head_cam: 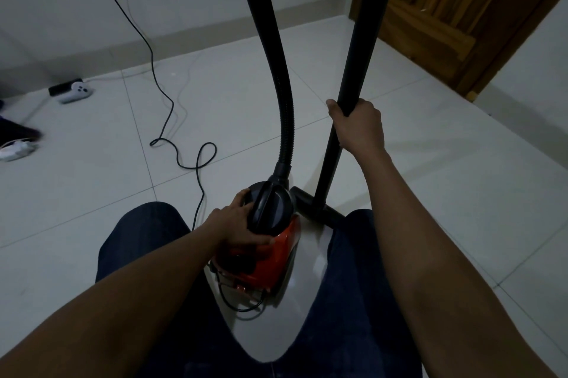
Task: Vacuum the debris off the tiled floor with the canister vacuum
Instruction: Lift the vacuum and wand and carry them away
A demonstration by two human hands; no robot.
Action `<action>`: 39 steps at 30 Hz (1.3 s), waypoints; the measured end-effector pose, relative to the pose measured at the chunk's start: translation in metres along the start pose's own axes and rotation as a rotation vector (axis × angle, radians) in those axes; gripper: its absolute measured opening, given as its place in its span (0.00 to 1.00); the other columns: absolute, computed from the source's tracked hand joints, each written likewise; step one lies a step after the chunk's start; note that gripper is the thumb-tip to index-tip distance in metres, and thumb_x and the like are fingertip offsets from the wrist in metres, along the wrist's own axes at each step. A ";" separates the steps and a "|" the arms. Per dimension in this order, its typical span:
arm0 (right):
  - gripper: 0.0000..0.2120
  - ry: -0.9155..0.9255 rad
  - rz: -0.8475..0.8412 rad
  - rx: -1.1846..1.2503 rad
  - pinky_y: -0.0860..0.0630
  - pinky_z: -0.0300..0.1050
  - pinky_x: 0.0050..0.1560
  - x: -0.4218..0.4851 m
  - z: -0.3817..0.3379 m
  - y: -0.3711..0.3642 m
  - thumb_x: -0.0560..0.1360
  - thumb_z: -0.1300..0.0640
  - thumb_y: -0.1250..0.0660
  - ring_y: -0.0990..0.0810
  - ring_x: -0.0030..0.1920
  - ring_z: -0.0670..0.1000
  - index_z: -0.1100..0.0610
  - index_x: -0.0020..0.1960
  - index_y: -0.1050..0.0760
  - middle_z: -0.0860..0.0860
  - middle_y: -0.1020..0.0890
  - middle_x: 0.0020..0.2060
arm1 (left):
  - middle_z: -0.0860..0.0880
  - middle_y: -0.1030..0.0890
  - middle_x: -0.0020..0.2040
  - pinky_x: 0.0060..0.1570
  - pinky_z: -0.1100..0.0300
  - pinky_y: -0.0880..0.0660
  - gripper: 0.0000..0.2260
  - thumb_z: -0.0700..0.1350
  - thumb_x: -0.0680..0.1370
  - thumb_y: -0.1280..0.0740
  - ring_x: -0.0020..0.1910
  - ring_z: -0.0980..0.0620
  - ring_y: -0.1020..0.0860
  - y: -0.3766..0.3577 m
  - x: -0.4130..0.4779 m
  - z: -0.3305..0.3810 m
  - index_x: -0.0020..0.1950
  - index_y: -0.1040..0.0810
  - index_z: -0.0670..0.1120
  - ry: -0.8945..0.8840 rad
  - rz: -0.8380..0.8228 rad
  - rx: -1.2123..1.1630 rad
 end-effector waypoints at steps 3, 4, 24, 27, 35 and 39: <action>0.23 -0.001 0.000 -0.001 0.18 0.51 0.45 0.000 -0.001 0.000 0.78 0.38 0.34 0.17 0.43 0.56 0.59 0.52 0.22 0.52 0.18 0.42 | 0.54 0.51 0.80 0.65 0.43 0.28 0.45 0.81 0.64 0.42 0.67 0.42 0.27 -0.001 0.002 -0.001 0.75 0.33 0.57 0.076 0.064 -0.131; 0.23 0.000 0.001 -0.004 0.18 0.50 0.45 -0.001 -0.001 0.001 0.78 0.38 0.34 0.17 0.43 0.56 0.59 0.52 0.22 0.52 0.18 0.42 | 0.53 0.50 0.80 0.64 0.44 0.27 0.43 0.80 0.65 0.43 0.67 0.43 0.26 -0.002 0.003 -0.002 0.73 0.30 0.56 0.082 0.075 -0.144; 0.23 -0.010 0.013 0.003 0.18 0.54 0.46 -0.002 0.000 0.001 0.77 0.37 0.35 0.17 0.43 0.55 0.58 0.50 0.22 0.52 0.18 0.42 | 0.52 0.39 0.73 0.57 0.47 0.23 0.32 0.70 0.66 0.41 0.57 0.47 0.22 -0.003 0.014 -0.008 0.65 0.22 0.56 0.109 0.110 -0.207; 0.23 -0.006 0.012 0.002 0.18 0.53 0.46 -0.002 0.000 0.000 0.77 0.37 0.35 0.17 0.43 0.55 0.58 0.50 0.23 0.52 0.18 0.43 | 0.52 0.40 0.74 0.58 0.48 0.23 0.29 0.68 0.70 0.38 0.58 0.47 0.23 -0.004 0.013 -0.007 0.66 0.23 0.55 0.113 0.108 -0.200; 0.22 -0.010 0.016 0.010 0.18 0.52 0.47 -0.001 0.001 0.000 0.77 0.37 0.35 0.17 0.43 0.55 0.57 0.50 0.23 0.52 0.18 0.42 | 0.52 0.40 0.74 0.58 0.47 0.24 0.28 0.67 0.71 0.38 0.57 0.46 0.22 -0.004 0.013 -0.007 0.65 0.23 0.55 0.115 0.118 -0.192; 0.22 -0.001 0.017 0.011 0.19 0.50 0.46 -0.002 0.000 -0.001 0.78 0.38 0.35 0.18 0.44 0.54 0.58 0.51 0.22 0.51 0.18 0.42 | 0.52 0.40 0.73 0.57 0.47 0.23 0.27 0.67 0.71 0.38 0.57 0.46 0.22 -0.004 0.013 -0.007 0.65 0.22 0.55 0.112 0.119 -0.193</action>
Point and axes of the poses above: each hand's wrist, its own x-axis towards the middle knuckle, its own y-axis out of the back of the hand, z = x × y, the point moved 8 cm from there along x, towards the middle knuckle
